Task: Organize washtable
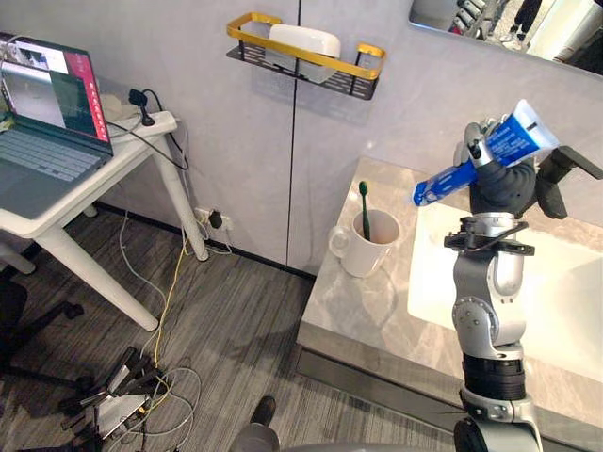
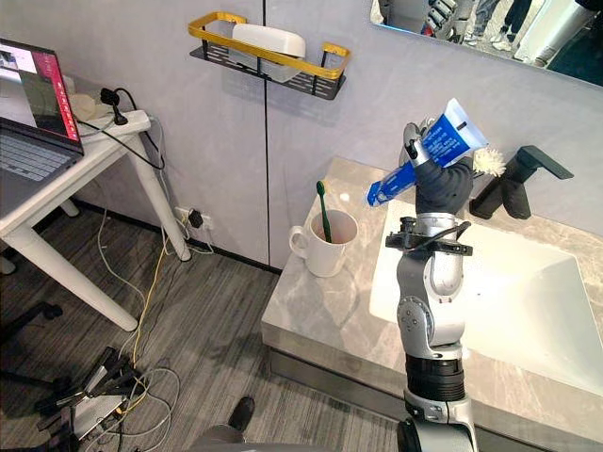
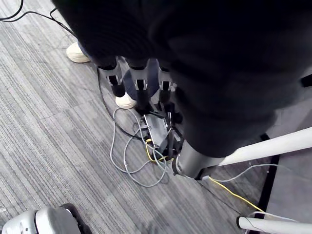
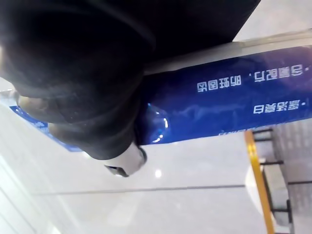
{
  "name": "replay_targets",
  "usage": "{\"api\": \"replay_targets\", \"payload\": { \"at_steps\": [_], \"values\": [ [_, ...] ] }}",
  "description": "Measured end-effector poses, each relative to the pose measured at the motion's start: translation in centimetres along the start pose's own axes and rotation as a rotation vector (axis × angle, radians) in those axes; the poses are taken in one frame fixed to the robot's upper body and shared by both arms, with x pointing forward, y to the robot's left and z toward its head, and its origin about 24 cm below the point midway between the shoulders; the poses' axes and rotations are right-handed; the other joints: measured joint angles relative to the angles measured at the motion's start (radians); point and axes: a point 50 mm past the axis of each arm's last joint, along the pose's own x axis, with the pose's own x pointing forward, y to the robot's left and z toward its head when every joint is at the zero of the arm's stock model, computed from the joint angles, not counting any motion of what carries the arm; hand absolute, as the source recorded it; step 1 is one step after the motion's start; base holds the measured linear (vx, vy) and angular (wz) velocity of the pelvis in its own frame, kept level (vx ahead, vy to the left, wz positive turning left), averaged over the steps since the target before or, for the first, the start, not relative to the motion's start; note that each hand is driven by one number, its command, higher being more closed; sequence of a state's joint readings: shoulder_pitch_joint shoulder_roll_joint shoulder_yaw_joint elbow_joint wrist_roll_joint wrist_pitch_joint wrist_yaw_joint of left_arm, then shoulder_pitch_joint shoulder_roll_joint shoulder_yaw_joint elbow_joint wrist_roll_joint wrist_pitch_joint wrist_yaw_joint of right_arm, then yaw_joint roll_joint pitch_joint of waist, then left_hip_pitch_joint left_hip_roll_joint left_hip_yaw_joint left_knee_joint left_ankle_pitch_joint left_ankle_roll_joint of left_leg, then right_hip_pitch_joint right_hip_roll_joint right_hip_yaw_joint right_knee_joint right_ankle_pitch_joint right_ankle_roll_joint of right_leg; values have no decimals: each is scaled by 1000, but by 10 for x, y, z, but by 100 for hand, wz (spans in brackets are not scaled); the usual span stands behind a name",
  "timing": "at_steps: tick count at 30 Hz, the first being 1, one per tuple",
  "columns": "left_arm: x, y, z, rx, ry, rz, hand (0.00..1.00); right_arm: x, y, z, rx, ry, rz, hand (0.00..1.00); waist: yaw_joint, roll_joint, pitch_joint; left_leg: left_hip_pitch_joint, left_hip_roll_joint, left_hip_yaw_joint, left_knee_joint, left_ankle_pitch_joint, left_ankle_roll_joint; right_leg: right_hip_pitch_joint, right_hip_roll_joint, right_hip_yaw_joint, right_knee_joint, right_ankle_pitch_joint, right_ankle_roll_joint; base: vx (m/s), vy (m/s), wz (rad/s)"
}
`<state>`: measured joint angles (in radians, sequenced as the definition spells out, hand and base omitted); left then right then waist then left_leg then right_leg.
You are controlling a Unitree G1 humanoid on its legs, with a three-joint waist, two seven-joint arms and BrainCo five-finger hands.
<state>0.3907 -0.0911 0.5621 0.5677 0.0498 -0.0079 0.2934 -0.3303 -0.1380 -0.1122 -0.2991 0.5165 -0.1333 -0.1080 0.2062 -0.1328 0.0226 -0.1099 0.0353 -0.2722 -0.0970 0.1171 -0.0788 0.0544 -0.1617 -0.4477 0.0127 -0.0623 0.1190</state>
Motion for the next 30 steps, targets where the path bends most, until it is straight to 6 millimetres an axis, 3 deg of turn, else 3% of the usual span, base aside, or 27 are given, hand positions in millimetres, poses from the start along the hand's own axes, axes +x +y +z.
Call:
{"api": "replay_targets", "payload": {
  "at_steps": [9, 16, 20, 26, 30],
  "values": [
    [2, 5, -1, -37, 14, 23, 0, -2, 18, -10, 232, 81, 150, 100, -1, -54, 21, -12, -3, -14, 2, 1, -1, -7, 0, -13, -2, -2, 1, 4, -2, 3],
    [3, 3, 2, -45, 13, 26, 0, -4, 25, -14, 407, 127, 216, 100, -3, -77, 24, -14, -1, -12, 2, 2, -2, -9, 1, -9, 1, -2, 1, 1, 0, 0],
    [3, 3, 1, -63, 19, 39, 0, -5, 28, -16, 414, 149, 238, 100, -2, -81, 24, -14, 0, -11, 2, 1, -2, -11, 1, -9, 1, -2, 1, 0, 0, 0],
    [3, 3, 2, -66, 15, 40, 0, -2, 22, -11, 362, 152, 250, 100, -10, -111, 32, -16, -2, -11, 2, 1, -2, -16, 0, -9, 1, -2, 0, 0, 0, 0],
    [3, 4, 4, -69, 9, 44, 0, 1, 13, -5, 321, 125, 230, 100, -17, -112, 32, -17, -2, -13, 2, 1, -2, -16, 0, -11, 1, -2, 0, 0, 0, 0]
  ]
}}
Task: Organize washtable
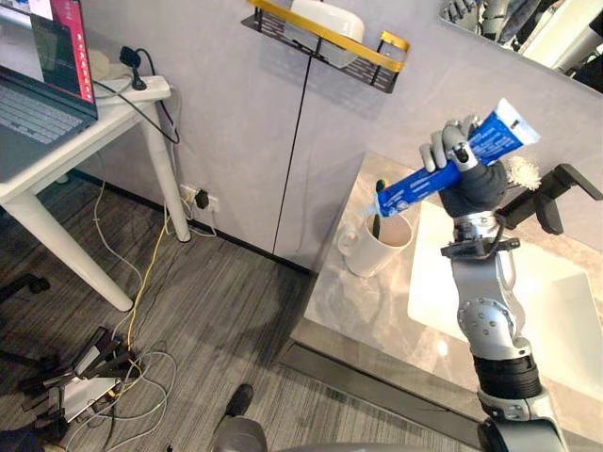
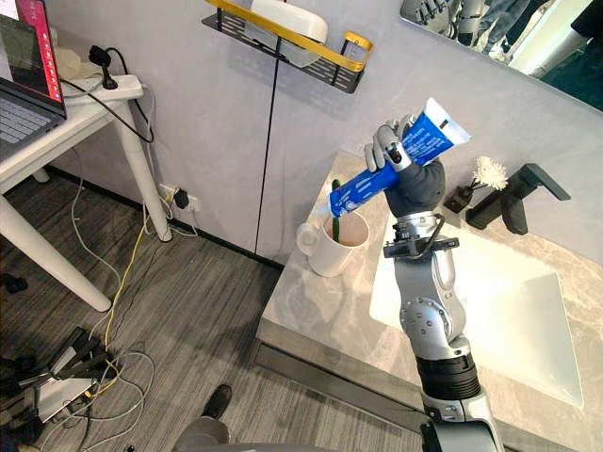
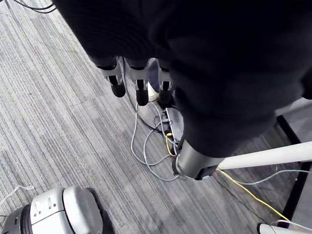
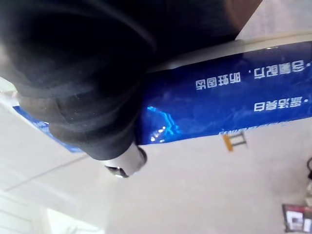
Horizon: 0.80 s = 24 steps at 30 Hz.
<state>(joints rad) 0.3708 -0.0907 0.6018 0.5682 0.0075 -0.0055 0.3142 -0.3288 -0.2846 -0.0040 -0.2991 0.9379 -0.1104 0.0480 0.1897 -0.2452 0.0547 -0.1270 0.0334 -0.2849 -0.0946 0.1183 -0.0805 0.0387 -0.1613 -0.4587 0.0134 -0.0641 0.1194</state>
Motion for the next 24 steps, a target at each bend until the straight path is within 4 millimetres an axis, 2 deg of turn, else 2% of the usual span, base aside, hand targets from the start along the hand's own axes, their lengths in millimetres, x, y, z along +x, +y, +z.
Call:
{"api": "replay_targets", "payload": {
  "at_steps": [3, 10, 19, 24],
  "values": [
    [0, 1, 0, -1, 0, 2, 0, -1, -6, 7, -22, -25, -23, 100, -11, 0, 0, 0, 0, 1, 0, 0, 0, 0, 0, 2, 1, 0, 0, 0, 0, 0],
    [1, 6, -1, -18, 7, 27, 0, -1, -15, 22, -105, -65, -58, 100, -12, 1, 0, 0, 1, 9, 0, 0, 0, 0, -1, 7, 4, 0, 0, 0, 0, -2],
    [1, 6, -2, -19, 13, 25, 0, -6, -20, 20, -114, -47, -87, 100, -11, -1, 2, 0, 1, 8, 0, 0, 0, 0, -1, 7, 4, 0, 0, 0, 0, 0],
    [1, 6, -4, -36, 24, 24, 0, -18, -27, 15, -118, -4, -129, 100, -11, -25, 25, -8, 1, 0, 0, -4, -5, -10, 1, 2, 4, -1, -1, 0, 0, 1]
  ]
}}
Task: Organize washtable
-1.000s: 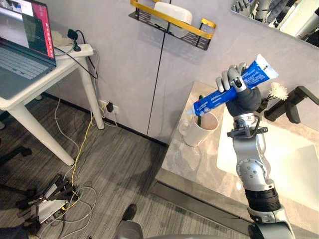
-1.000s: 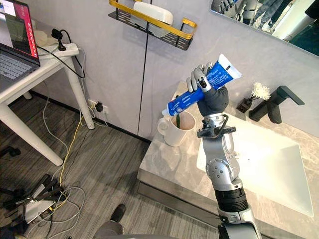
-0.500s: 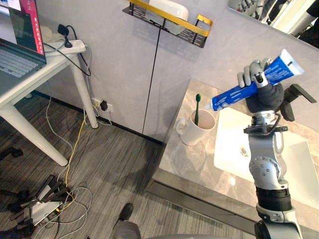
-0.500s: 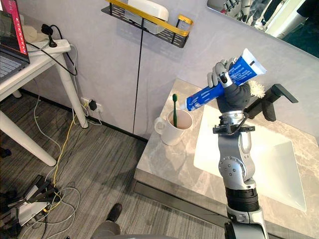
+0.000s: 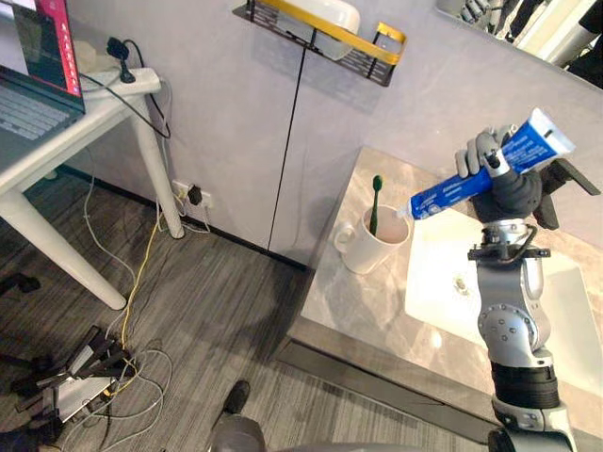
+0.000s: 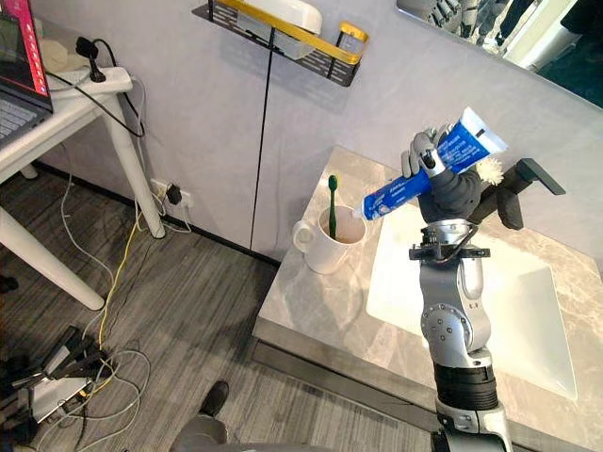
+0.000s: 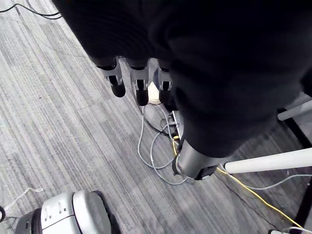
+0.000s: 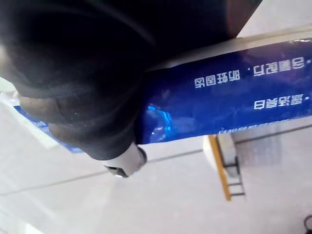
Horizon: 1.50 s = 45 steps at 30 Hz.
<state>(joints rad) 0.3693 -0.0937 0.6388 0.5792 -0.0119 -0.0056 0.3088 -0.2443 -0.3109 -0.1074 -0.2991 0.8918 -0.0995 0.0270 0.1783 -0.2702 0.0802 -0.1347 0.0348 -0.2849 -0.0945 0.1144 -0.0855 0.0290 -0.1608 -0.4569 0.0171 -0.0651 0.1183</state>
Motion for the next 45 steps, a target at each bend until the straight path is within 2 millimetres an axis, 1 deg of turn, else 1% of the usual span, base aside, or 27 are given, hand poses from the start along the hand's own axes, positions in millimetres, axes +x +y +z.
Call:
{"api": "replay_targets", "payload": {
  "at_steps": [3, 6, 13, 19, 26, 34, 37, 41, 45],
  "values": [
    [0, 0, -1, -16, 6, -1, 0, -3, -2, -1, -2, 10, -9, 100, 1, -12, 4, -6, -1, -3, 0, 4, 5, 0, 0, -2, 0, 0, 0, 0, 0, 1],
    [0, 0, -1, -17, 8, -2, 0, -6, -3, -2, -3, 19, -8, 100, 1, -18, 9, -7, -1, -3, 0, 3, 5, 0, 0, -2, 0, 0, 0, 0, 0, 0],
    [0, 0, -2, -15, 14, -3, 0, -16, 2, 0, -6, 33, 30, 100, 0, -21, 10, -8, 1, -1, 0, -2, 1, -3, 1, 1, 1, 0, 0, 0, 0, 0],
    [0, 0, -2, -15, 12, -4, 0, -16, 3, 0, -5, 36, 35, 100, 2, -26, 12, -11, 2, 9, 0, -2, 2, -17, 0, 10, 7, 0, 0, -9, 4, -3],
    [1, -3, 3, -20, -1, -10, 0, -16, 5, 0, -2, 36, 43, 100, 3, -48, 18, -11, 3, 12, 0, -1, 0, -17, 0, 17, 11, 0, 0, 6, 2, -2],
    [2, -5, 4, -24, -5, -14, 0, -16, 4, 0, -6, 37, 45, 100, 3, -47, 22, -13, 4, 12, 0, -3, 3, -19, 0, 17, 13, 0, 0, 0, 0, 0],
    [2, -4, 5, -28, -5, -14, 0, -13, 6, 2, -16, 32, 58, 100, 4, -52, 24, -24, 5, 12, 0, -1, 0, -34, 0, 18, 16, 0, 0, 0, 0, 0],
    [4, -2, 7, -45, -5, -12, 0, -9, 7, 3, -20, 27, 65, 100, 5, -66, 33, -27, 6, 12, 0, 0, -1, -35, 1, 18, 15, 0, 0, 0, 0, 0],
    [4, -2, 7, -58, -4, -24, 0, -8, 8, 3, -47, 28, 71, 100, 5, -67, 34, -33, 5, 4, 0, 1, 0, -37, 1, 16, 14, 0, 0, 13, 3, 4]
  ]
}}
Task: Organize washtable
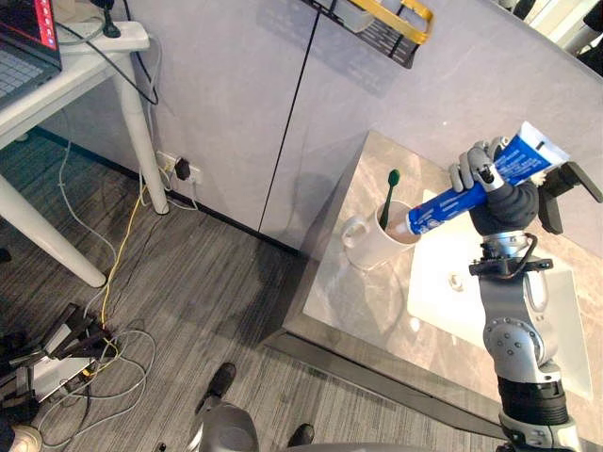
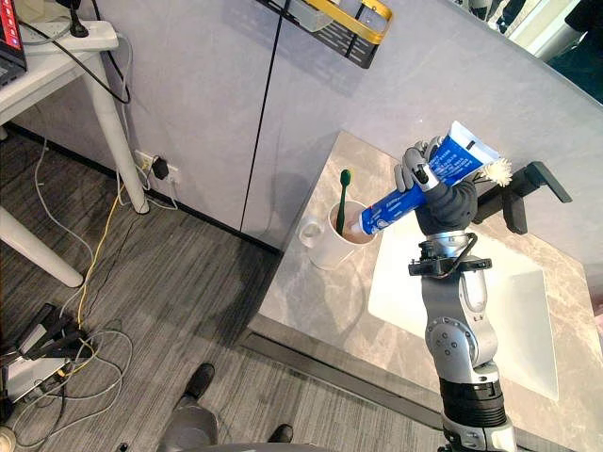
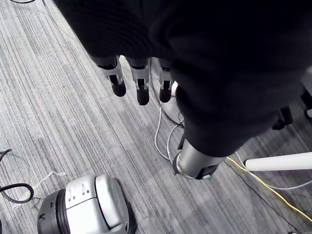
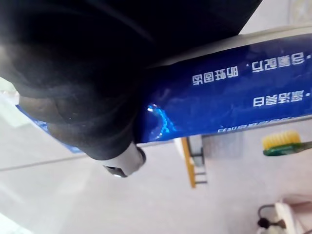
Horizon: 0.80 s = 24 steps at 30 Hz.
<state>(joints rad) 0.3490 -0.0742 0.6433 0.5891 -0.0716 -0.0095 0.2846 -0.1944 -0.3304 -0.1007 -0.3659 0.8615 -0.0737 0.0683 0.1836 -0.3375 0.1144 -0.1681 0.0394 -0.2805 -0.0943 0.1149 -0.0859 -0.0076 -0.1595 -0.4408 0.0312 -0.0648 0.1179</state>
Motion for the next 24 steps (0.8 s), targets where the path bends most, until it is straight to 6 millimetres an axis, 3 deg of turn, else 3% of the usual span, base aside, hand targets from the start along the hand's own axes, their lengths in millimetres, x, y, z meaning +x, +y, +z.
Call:
{"api": "replay_targets", "payload": {
  "at_steps": [24],
  "values": [
    [1, -5, 5, -29, -7, -13, 0, -1, -2, -1, -41, 25, 1, 100, 0, -14, 33, -38, -4, -37, 0, 2, -4, -17, 3, -30, 0, 0, 0, -2, 6, 4]
  ]
}}
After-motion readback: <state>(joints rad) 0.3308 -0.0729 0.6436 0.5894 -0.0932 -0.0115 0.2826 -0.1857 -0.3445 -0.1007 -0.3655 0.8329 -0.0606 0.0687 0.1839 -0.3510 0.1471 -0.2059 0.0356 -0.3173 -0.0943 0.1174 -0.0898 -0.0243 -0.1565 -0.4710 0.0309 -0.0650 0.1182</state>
